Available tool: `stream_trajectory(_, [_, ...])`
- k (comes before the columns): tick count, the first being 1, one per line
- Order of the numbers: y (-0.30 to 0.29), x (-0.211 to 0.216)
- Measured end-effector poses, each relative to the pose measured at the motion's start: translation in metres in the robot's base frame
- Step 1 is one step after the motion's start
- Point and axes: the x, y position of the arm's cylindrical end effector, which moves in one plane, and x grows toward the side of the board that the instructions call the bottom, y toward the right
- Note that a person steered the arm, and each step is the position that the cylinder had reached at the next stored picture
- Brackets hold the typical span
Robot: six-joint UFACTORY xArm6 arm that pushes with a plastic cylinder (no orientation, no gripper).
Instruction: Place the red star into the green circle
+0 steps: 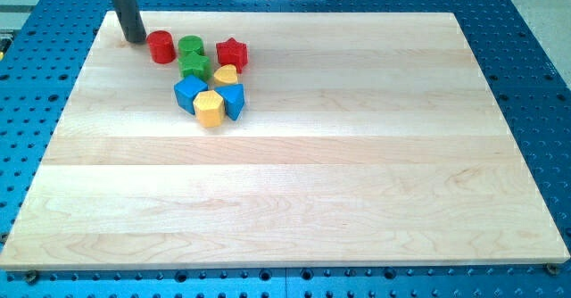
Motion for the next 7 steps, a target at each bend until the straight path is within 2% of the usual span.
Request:
stream_trajectory(1, [-0.001, 0.0])
stream_trajectory(2, [-0.009, 0.031])
stream_trajectory(3, [0.016, 0.032])
stream_trajectory(5, [0.098, 0.005])
stream_trajectory(7, [0.102, 0.002])
